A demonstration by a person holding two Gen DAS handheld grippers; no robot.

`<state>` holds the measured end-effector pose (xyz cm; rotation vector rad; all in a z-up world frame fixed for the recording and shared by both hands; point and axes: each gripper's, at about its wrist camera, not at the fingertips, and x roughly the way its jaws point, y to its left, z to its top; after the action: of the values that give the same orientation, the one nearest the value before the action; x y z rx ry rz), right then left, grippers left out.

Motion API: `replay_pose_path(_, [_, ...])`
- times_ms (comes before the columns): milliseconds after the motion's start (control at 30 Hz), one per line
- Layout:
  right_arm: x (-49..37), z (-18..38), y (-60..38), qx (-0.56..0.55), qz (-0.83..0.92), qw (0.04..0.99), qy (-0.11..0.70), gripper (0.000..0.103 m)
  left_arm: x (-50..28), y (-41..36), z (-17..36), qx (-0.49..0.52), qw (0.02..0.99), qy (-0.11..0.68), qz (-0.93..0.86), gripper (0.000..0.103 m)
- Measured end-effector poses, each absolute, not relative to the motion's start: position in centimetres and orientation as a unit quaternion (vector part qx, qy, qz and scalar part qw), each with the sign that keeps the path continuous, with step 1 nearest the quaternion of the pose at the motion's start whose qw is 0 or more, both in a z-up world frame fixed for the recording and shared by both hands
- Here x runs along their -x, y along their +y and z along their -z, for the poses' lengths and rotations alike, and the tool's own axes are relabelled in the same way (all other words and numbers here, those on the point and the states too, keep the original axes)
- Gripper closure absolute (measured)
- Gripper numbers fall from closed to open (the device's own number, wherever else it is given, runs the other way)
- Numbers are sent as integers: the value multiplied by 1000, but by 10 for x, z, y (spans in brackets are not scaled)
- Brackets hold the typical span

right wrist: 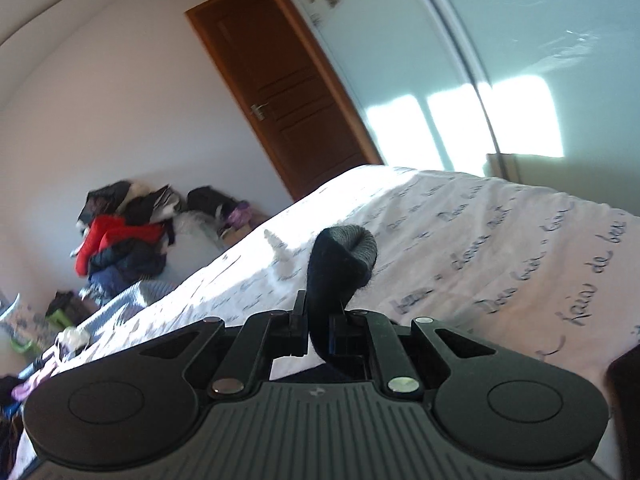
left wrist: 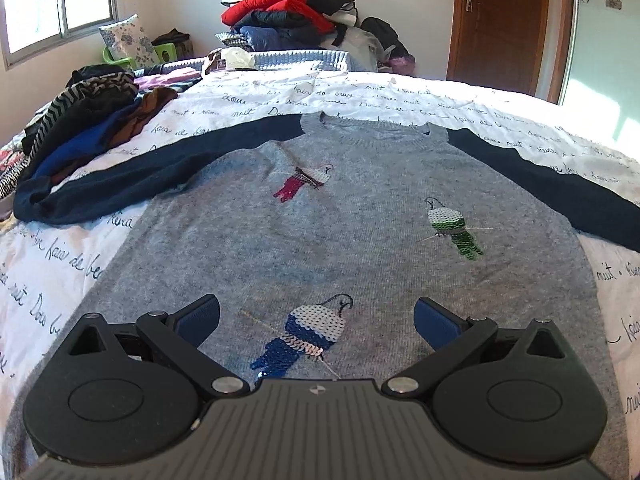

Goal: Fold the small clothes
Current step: 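Lift the navy sleeve and carry it across the sweater body toward the collar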

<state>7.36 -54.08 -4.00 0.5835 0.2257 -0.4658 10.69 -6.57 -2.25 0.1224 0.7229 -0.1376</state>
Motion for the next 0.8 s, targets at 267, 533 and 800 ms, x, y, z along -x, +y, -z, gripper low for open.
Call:
replay_pose_path(267, [-134,42,-442,-235,100,950,177,94,-119,-51,21,-67,935,348,29,0])
replay_pose_path(533, [-160,36,-369,-189,31,959,209,94,-127,-40,25,-76,930,361,-6,0])
replay_pose_path(800, [-181,26,-327,-169,5,961,217,94,-126,-33,27,-80,929,362,-15,0])
